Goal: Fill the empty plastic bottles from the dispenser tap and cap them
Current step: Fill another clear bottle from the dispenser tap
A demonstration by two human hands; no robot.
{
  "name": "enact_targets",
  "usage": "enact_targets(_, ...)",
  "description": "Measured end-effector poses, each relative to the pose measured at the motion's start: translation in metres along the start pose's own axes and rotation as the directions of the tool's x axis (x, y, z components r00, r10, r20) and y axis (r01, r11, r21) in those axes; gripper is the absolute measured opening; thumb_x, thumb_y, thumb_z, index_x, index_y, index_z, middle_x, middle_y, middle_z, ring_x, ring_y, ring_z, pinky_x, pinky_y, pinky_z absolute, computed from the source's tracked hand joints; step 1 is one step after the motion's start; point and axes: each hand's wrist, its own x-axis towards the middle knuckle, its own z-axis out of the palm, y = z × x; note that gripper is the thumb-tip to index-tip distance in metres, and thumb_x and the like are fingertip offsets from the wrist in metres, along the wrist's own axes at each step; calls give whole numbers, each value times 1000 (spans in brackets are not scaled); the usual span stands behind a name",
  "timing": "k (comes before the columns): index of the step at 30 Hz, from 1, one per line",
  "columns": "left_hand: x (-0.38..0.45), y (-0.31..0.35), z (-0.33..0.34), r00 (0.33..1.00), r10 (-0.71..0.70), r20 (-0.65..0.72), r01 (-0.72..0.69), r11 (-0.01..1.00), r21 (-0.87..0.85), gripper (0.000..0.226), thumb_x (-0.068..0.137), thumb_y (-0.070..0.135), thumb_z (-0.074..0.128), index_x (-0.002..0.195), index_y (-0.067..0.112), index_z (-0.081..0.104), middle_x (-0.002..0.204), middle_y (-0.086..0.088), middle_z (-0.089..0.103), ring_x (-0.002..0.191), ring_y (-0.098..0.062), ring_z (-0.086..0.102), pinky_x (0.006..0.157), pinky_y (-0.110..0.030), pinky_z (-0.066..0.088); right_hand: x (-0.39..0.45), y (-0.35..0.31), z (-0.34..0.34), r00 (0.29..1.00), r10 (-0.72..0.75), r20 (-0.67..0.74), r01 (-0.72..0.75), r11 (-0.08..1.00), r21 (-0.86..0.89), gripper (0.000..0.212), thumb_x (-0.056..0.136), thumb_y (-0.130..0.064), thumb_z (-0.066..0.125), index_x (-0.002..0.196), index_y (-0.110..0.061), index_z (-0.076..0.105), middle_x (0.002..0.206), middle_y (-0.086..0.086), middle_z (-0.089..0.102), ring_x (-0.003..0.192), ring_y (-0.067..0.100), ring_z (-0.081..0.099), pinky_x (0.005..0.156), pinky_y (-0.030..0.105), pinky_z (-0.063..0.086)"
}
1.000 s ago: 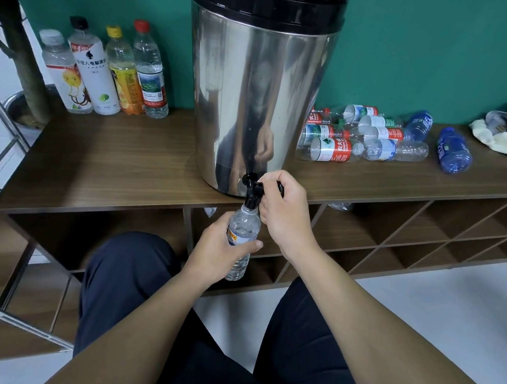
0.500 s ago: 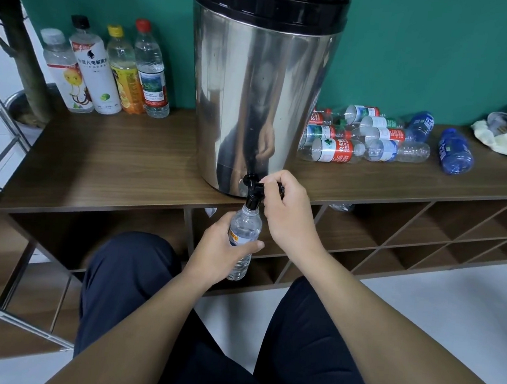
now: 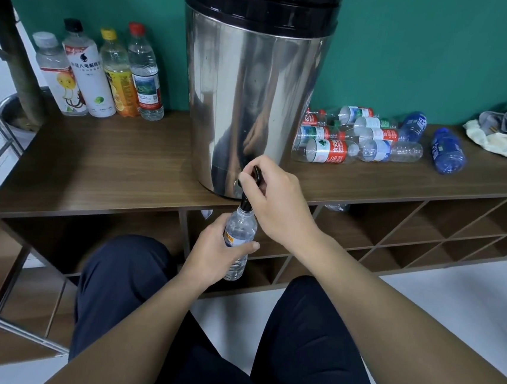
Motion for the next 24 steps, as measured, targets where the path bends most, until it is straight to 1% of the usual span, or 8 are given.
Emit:
enact_targets(2,1,-2,1,1000,-13,-7,13,1000,5,54,84,30,100,129,36,70,116,17,81,109,-3,76,107,-43,61,-3,2,-7,1000,18,8,-19,992,125,19,113,-41,59,110,-24,66,75,-14,64,72,4,62,66,20,44)
enact_targets(5,4,-7,2,999,-38,-5,38,999,13,56,80,34,102,126,37,70,114,14,81,107,-7,77,106,-48,62,-6,18,-15,988,113,-102,-90,975,205,26,116,-43,51,105,-24,66,73,-13,63,70,7,59,69,32,48)
enact_targets(9,7,-14,2,999,-44,3,44,999,31,55,80,38,101,125,39,70,115,13,80,107,-6,77,105,-47,63,-4,77,-21,961,170,-219,-194,976,-96,6,109,-31,65,110,-26,67,80,-8,61,78,8,59,74,33,48)
enact_targets(11,8,-16,3,999,-46,6,46,999,30,56,82,37,101,128,39,69,116,15,80,108,-5,77,105,-44,62,-6,104,-25,964,203,-170,-239,943,-232,22,107,-34,69,128,-27,68,102,-10,60,85,5,57,82,30,51)
enact_targets(13,9,-16,5,998,-54,8,54,998,38,56,82,37,100,129,39,69,116,16,79,108,-3,76,104,-42,62,-8,119,-29,964,248,-98,-266,922,-282,39,107,-36,71,145,-26,64,130,-5,56,94,8,59,91,31,56)
enact_targets(15,9,-14,7,998,-64,18,63,997,43,57,82,37,100,130,39,68,116,17,79,108,-2,76,103,-39,62,-7,128,-30,963,267,-40,-266,915,-305,50,108,-36,71,154,-24,59,144,-1,50,106,14,62,99,34,57)
enact_targets(20,9,-11,12,999,-50,20,49,997,58,57,83,33,100,131,35,69,112,22,79,105,0,76,100,-35,62,8,141,-24,979,196,49,-163,908,-386,50,110,-26,67,158,-17,57,142,5,54,126,27,58,112,47,52)
enact_targets(24,7,-8,17,999,-43,16,42,998,46,59,84,30,100,134,32,69,111,27,77,103,3,75,97,-29,61,19,148,-15,974,205,100,-144,891,-430,44,112,-22,63,155,-15,60,142,8,56,134,30,52,114,42,47)
